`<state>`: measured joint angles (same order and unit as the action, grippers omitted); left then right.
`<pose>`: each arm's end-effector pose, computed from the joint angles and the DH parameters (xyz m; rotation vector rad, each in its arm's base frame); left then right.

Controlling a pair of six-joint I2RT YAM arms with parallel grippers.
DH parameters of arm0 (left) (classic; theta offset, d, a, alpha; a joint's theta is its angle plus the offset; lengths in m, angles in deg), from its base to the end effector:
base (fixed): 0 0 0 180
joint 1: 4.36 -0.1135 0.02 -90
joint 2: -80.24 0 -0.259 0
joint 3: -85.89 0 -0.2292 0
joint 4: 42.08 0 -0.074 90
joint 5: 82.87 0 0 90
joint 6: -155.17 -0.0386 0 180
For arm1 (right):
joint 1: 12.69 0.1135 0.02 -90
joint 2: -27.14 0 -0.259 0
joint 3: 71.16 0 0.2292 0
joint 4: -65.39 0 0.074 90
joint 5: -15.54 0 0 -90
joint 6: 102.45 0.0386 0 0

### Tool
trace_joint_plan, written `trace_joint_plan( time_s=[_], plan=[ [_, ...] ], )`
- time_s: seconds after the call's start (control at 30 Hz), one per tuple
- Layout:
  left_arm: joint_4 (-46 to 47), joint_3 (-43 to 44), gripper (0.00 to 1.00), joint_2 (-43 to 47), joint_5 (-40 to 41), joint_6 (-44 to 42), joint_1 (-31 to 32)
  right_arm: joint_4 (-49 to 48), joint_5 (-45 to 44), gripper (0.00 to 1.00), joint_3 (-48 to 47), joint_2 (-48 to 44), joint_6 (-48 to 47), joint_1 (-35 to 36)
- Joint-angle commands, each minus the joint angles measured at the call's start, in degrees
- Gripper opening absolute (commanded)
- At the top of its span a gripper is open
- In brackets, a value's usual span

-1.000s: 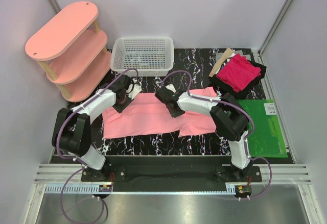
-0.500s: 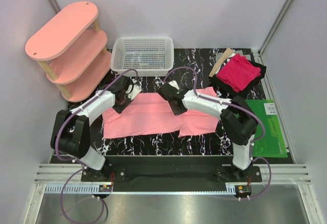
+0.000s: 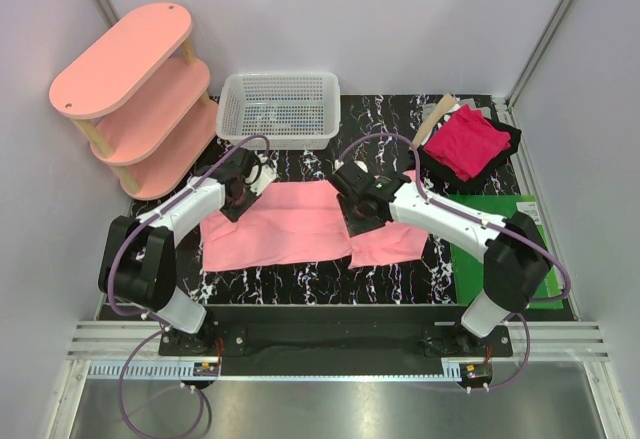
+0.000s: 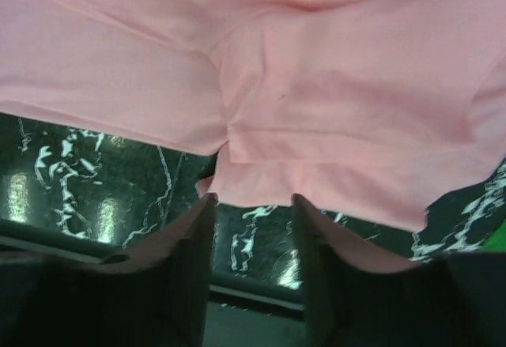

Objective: Fold and stack the t-shirts
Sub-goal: Fold the tshirt

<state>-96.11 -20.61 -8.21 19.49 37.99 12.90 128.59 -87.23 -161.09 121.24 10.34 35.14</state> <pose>0.2646 -0.0736 0.2090 0.9978 2.5901 0.3439 0.2145 0.2241 0.2521 -0.5247 2.6411 0.0655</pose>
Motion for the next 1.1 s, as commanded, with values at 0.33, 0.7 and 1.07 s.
trace_joint_plan(
  time_s=[0.33,0.7,1.07],
  plan=[
    [2.2,-0.23,0.34,1.87,1.09,-0.86,-0.29,-1.35,3.45,1.0,-5.03,-0.95,0.42,-19.05],
    [-2.97,2.31,0.33,5.56,-2.16,2.57,4.53,-4.87,12.6,0.9,-20.77,22.08,0.77,-31.39],
    [-6.41,23.92,0.32,-2.48,2.93,3.27,35.38,-5.58,16.29,0.58,-23.76,28.49,2.79,-34.38]
  ],
)
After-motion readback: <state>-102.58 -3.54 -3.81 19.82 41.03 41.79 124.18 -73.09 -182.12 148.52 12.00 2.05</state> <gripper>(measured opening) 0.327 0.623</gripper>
